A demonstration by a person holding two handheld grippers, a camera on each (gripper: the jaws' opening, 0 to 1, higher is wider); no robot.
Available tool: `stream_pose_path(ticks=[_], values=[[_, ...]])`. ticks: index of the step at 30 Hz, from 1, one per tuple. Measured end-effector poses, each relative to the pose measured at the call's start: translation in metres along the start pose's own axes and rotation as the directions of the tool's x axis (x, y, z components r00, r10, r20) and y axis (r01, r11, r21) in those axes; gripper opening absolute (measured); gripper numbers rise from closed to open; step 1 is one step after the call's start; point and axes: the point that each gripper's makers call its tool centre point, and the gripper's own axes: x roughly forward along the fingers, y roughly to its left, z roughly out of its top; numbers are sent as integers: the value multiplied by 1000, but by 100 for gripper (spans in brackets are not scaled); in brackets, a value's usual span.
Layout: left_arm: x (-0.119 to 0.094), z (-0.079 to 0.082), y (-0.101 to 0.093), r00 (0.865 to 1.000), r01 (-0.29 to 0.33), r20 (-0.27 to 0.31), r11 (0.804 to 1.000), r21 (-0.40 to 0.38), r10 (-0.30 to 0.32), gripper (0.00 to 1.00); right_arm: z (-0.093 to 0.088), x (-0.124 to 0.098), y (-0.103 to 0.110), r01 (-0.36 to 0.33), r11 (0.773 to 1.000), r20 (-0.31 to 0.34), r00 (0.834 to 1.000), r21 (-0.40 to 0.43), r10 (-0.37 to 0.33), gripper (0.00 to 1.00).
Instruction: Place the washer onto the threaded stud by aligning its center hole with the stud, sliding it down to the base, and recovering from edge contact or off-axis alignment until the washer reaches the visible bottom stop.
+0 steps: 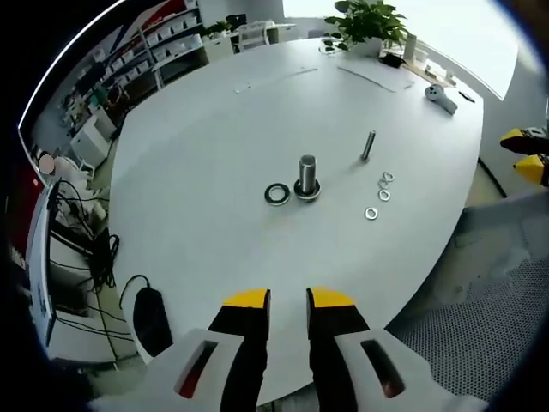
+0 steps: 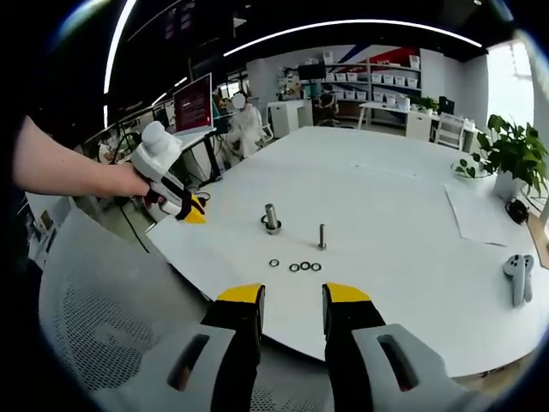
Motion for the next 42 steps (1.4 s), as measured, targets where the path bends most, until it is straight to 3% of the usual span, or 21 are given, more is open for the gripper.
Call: stream_pose_path(ticks=[8, 15, 18, 25, 29, 35, 42], values=[[8, 3, 5, 1000, 2, -25, 999, 45, -1, 16, 1, -1, 0, 4, 1000, 9, 1000, -2, -4, 30], [17, -2, -2, 999, 11, -45, 997, 79, -8, 16, 1, 0, 0, 5, 1000, 5, 1000, -8, -5, 29], [14, 1, -5, 1000, 9, -17, 997, 80, -8, 16, 1, 0, 1, 3, 1000, 5, 1000, -19, -3, 29], [15, -5, 10, 999, 13, -32, 998, 64, -11, 16, -1, 1, 1, 5, 1000, -8, 1000, -14, -5, 29], [18, 1, 15, 1000, 20, -24, 999, 47, -19, 16, -3, 1, -2, 15, 1000, -16, 1000, -10, -16, 29], [39, 22, 22, 999, 42, -31, 995, 96, -39, 18, -3, 1, -5, 32, 999, -18, 999, -3, -32, 29], [64, 43, 18, 996, 86, -48, 983, 165, -79, 20, -7, 1, -9, 45, 999, -37, 998, 3, -45, 29]])
